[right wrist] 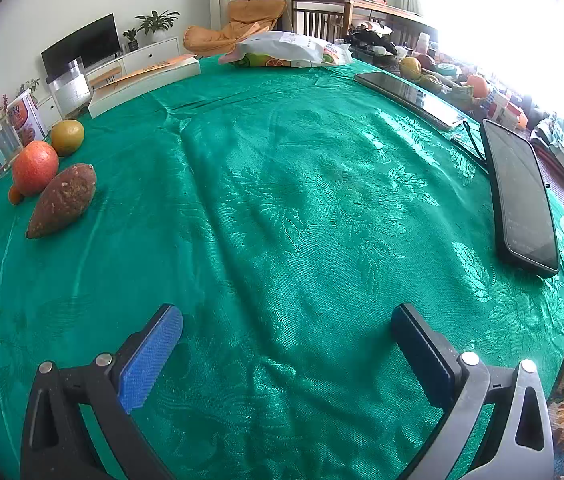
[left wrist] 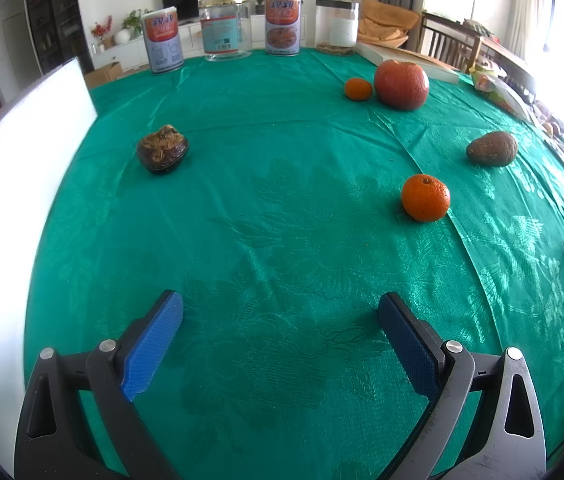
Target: Organize fruits
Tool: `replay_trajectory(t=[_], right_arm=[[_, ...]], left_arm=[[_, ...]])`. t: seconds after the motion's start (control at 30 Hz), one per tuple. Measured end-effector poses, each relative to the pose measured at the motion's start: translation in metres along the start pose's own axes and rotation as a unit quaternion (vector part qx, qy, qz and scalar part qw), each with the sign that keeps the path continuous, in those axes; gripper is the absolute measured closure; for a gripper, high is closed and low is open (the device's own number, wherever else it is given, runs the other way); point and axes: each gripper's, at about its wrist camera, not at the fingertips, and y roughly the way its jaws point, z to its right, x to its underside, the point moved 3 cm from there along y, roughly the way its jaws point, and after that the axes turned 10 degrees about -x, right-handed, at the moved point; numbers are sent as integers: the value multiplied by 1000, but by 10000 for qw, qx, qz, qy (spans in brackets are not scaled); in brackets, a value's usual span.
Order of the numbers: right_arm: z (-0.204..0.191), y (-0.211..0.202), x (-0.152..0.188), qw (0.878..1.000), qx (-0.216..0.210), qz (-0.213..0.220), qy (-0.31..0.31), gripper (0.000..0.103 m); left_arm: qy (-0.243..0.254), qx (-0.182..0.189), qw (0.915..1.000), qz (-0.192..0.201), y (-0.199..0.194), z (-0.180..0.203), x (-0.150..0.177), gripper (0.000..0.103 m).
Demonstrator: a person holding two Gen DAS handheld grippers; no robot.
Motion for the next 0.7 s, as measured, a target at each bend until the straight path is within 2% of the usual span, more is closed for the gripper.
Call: replay_trajectory(t=[0.23, 0.37, 0.47, 0.67, 0.7], right_arm=[[0, 0, 0, 10000, 9, 2, 7, 0], [0, 1, -1, 10000, 12, 0, 12, 0], [0, 1, -1, 10000, 11, 0, 12, 0], [0, 1, -1, 10000, 11, 0, 11, 0], [0, 1, -1, 10000, 11, 0, 11, 0]], left_arm=[[18, -1, 10000, 14, 0, 0, 0, 5], [385, 634, 9972, 125, -6, 23, -12, 5], [692, 743, 9944, 299, -9, 49, -34, 5], [1150, 603, 9903, 488, 2, 92, -53, 7], [1178, 588, 9897, 569, 0, 94, -53, 13]])
